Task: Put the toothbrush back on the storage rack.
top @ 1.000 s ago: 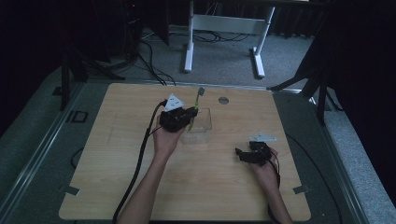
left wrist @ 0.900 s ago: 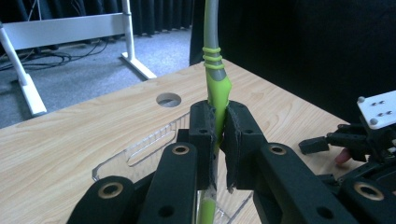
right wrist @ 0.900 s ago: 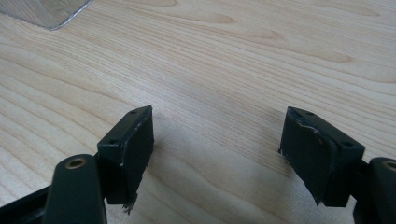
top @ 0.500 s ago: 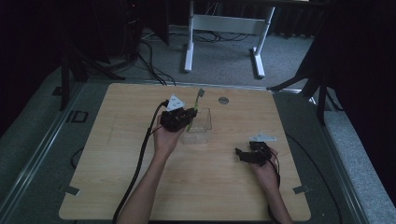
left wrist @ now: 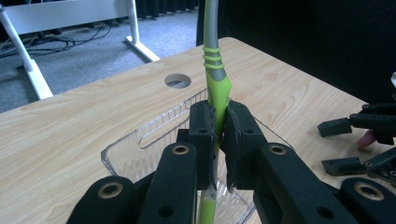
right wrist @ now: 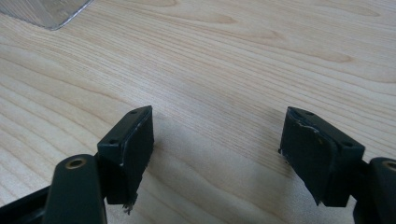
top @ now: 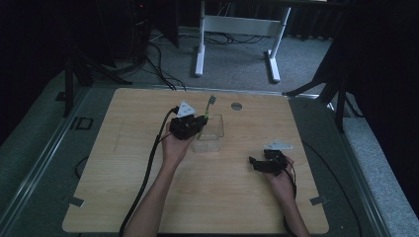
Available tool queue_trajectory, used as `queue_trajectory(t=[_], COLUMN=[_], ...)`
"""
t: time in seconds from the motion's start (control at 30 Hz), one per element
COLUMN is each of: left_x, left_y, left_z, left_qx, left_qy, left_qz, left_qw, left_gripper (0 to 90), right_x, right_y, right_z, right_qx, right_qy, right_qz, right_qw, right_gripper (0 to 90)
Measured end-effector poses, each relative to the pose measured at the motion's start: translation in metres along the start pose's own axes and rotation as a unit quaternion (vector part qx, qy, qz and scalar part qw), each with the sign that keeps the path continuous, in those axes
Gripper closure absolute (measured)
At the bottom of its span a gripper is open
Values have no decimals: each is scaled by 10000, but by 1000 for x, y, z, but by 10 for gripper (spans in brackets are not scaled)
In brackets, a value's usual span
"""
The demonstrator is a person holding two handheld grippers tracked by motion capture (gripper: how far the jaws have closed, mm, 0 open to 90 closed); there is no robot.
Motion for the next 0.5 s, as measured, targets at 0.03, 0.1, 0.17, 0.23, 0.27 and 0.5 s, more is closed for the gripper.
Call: queue_trajectory(t=[0.03, 0.1, 0.17, 0.23, 0.27, 0.5], left_x=[0, 1, 2, 3, 3, 8], left_y=[0, -1, -2, -2, -2, -2], left_z=[-1, -1, -2, -3, -4, -9], left_qx=[2, 9, -4, -6, 0, 26], left_qy=[-19, -64, -120, -164, -179, -345], left_qz=[-6, -4, -22, -32, -30, -92], left_qw=[10000, 10000, 9999, 9999, 9998, 9994], left_gripper=[820, 820, 820, 820, 820, 820], right_x=[0, 0, 0, 0, 0, 0], right_y=[0, 0, 0, 0, 0, 0], right_z=[0, 0, 0, 0, 0, 0], right_qx=[0, 0, 1, 0, 1, 0], right_qy=[0, 0, -1, -4, -3, -6], right_qz=[1, 2, 4, 5, 7, 2], right_qw=[10000, 10000, 10000, 10000, 10000, 10000], right_gripper=[257, 257, 257, 257, 257, 257])
Point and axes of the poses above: each handheld gripper's, and its own axes: z roughly backward along the jaws, x roughly out of its underside, y roughly to its right, the point moved 1 cm from there along -z, roughly forward along the jaws, and after that the axes turned 14 degrees about -x, right-handed, at the moved point
